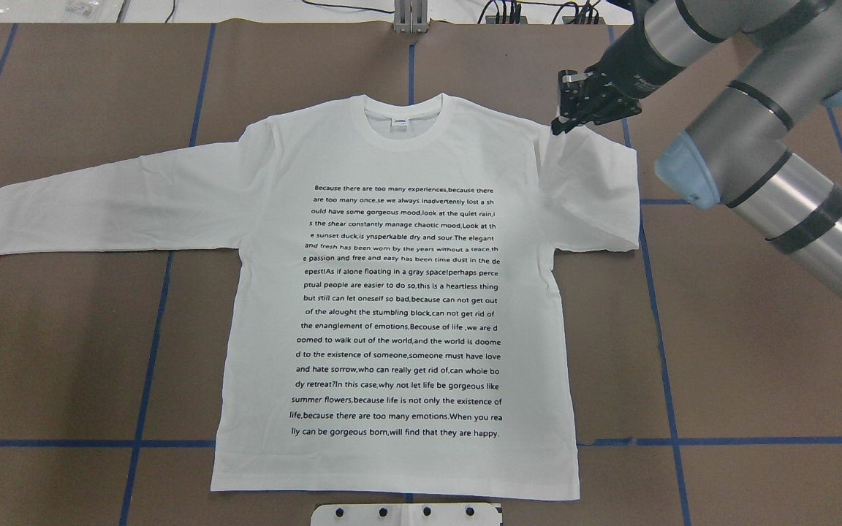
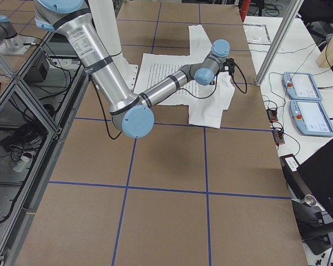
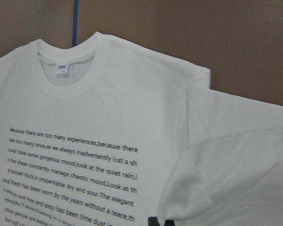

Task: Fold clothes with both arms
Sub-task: 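Carry the grasped sleeve with the right gripper across the shirt front toward the other sleeve, then open the right gripper and withdraw it from the folded sleeve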

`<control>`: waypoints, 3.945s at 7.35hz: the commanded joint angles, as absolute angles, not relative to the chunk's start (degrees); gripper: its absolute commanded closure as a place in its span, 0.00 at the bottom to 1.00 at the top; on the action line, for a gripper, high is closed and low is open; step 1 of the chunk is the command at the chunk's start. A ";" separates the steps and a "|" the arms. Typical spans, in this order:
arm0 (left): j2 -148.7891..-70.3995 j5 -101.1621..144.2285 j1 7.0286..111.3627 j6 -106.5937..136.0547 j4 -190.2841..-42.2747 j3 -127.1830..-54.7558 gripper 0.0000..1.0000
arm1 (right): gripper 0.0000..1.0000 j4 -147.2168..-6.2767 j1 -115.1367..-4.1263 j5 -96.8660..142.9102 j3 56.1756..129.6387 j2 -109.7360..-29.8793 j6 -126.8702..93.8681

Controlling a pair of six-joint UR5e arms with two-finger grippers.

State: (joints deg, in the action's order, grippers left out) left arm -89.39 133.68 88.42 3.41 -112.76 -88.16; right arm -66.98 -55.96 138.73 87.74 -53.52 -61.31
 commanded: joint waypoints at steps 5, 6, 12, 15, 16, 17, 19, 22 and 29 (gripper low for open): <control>-89.38 133.68 88.42 3.43 -112.76 -87.98 0.00 | 1.00 -66.97 -38.52 115.98 83.06 -31.73 -73.39; -89.38 133.68 88.42 3.43 -112.76 -88.07 0.00 | 1.00 -66.71 -37.10 114.62 80.36 -31.21 -72.95; -89.47 133.68 88.42 3.43 -112.76 -87.54 0.00 | 1.00 -59.69 -27.53 102.78 52.39 -19.87 -71.63; -89.65 133.59 88.42 3.43 -112.76 -87.63 0.00 | 0.00 -57.75 -27.16 99.14 52.29 -19.51 -71.63; -89.65 133.51 88.42 3.43 -112.76 -87.54 0.00 | 0.00 -57.66 -27.42 99.05 52.29 -19.42 -71.72; -89.74 133.42 88.24 3.95 -112.76 -87.02 0.00 | 0.01 -58.00 -28.38 99.40 52.47 -19.42 -72.59; -91.05 133.16 82.92 11.11 -116.85 -83.69 0.00 | 0.00 -67.42 -32.84 107.43 60.57 -25.18 -72.95; -90.61 132.54 73.34 36.21 -140.40 -74.37 0.00 | 0.00 -90.21 -38.66 114.69 80.74 -35.93 -66.48; -92.46 121.49 64.95 48.52 -145.02 -71.02 0.01 | 0.00 -102.66 -51.33 121.29 95.98 -52.47 -42.28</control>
